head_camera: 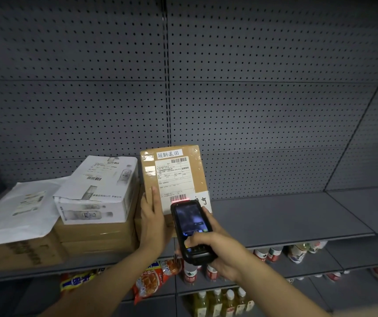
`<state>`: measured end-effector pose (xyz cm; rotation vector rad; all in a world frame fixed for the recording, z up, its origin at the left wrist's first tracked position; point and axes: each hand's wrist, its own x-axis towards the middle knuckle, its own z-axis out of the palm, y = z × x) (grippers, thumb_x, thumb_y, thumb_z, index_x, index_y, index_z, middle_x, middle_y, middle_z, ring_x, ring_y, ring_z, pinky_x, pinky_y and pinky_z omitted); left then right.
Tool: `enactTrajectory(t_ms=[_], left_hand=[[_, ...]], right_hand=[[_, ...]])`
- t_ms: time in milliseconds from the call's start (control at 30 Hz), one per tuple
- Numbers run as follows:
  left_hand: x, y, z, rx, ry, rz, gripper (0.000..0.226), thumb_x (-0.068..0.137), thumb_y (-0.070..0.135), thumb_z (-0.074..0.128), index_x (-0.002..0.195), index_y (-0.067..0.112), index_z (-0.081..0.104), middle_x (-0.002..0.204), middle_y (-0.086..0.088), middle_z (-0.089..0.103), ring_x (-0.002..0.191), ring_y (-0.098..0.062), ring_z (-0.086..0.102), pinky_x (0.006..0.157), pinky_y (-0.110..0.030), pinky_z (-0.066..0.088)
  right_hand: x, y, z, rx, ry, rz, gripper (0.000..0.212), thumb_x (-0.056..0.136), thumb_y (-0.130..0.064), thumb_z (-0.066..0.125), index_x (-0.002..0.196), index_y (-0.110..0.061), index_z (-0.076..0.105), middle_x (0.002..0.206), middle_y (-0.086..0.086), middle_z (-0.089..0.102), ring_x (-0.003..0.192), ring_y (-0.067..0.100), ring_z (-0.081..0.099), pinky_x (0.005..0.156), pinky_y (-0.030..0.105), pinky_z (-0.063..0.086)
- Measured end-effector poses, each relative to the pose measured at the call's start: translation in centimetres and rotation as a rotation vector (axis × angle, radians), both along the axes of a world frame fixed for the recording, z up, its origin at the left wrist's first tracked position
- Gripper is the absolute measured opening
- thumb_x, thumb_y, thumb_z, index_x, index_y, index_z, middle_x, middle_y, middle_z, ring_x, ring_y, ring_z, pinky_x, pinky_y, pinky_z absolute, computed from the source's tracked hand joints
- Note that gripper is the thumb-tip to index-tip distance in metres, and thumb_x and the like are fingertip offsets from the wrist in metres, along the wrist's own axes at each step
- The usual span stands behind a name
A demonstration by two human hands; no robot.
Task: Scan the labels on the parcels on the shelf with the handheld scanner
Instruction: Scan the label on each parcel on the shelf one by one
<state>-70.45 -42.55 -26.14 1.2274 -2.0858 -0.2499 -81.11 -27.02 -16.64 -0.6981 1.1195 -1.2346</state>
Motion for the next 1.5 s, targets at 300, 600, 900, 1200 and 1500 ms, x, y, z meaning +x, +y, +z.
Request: enactTrajectory(t_ms=[300, 600, 900, 1200, 1500], left_hand=[[0.4, 0.3, 0.5, 0.084, -0.026, 0.013, 0.110, 0.080, 0.008, 0.070, 0.150, 0.018, -0.014, 0.154, -0.018, -0.002, 0.139, -0.038, 0.024, 0.112, -0.043, 0.030], [0.7, -0.3, 0.2, 0.019, -0.045, 0.042, 0.118, 0.076, 0.007, 0.075, 0.150, 0.019, -0.016, 0.153, -0.020, 0.002, 0.135, -0.036, 0.032, 0.105, -0.041, 0.038], [0.6, -0.6, -0.2, 0.035, -0.061, 0.025, 0.130, 0.074, 0.010, 0.078, 0.145, 0.028, -0.029, 0.151, -0.025, 0.004, 0.133, -0.041, 0.032, 0.103, -0.045, 0.038], [-0.5, -0.6, 0.4, 0.195, 0.011, -0.076, 0.108, 0.082, 0.011, 0.068, 0.150, 0.021, -0.014, 0.154, -0.013, -0.005, 0.137, -0.036, 0.025, 0.110, -0.041, 0.030], [-3.7, -3.7, -0.7, 0.302, 0.098, -0.226, 0.078, 0.095, 0.011, 0.049, 0.152, 0.027, -0.001, 0.157, -0.003, 0.001, 0.141, -0.031, 0.024, 0.111, -0.039, 0.031]], right_hand=[[0.4, 0.9, 0.3, -0.007, 0.024, -0.016, 0.065, 0.079, 0.019, 0.058, 0.128, -0.023, 0.054, 0.105, 0.020, 0.071, 0.075, 0.033, 0.073, 0.062, 0.034, 0.058], [0.6, 0.7, 0.7, -0.023, 0.008, -0.002, 0.067, 0.078, 0.020, 0.058, 0.130, -0.022, 0.053, 0.106, 0.023, 0.071, 0.077, 0.038, 0.072, 0.064, 0.034, 0.058], [0.5, 1.0, 0.6, -0.057, 0.023, 0.014, 0.066, 0.078, 0.018, 0.057, 0.130, -0.022, 0.052, 0.101, 0.023, 0.071, 0.078, 0.040, 0.069, 0.070, 0.039, 0.060], [-0.4, 0.2, 0.0, -0.041, 0.080, -0.048, 0.067, 0.080, 0.019, 0.058, 0.128, -0.027, 0.052, 0.104, 0.020, 0.069, 0.082, 0.037, 0.069, 0.068, 0.036, 0.060], [-2.2, -3.4, -1.9, -0.022, 0.023, -0.236, 0.075, 0.052, 0.002, 0.072, 0.124, -0.017, 0.060, 0.106, 0.016, 0.073, 0.089, 0.030, 0.067, 0.067, 0.034, 0.055]])
